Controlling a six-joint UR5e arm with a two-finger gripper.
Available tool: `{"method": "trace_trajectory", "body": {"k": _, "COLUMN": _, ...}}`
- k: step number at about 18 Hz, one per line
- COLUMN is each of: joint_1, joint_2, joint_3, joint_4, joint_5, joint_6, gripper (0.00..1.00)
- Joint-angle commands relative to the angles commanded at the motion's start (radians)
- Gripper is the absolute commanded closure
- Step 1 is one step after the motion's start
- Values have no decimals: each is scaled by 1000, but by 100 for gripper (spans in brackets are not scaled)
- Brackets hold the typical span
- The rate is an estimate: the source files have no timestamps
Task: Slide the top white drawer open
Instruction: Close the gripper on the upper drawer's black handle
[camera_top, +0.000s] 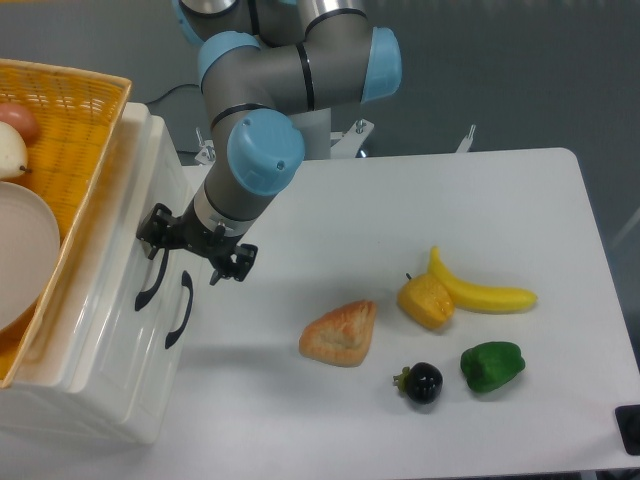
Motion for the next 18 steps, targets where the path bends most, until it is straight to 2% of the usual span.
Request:
{"method": "trace_trajectory", "body": {"k": 10, "joint_1": 0, "joint_2": 0, "joint_3": 0, "joint_4": 0, "joint_5": -2, "joint_6": -8, "gripper": 28}}
{"method": "trace_trajectory", "body": {"k": 18, "joint_1": -5, "joint_2": 6, "joint_3": -3, "joint_4": 0, "joint_5": 0, "joint_6": -9, "gripper": 34}}
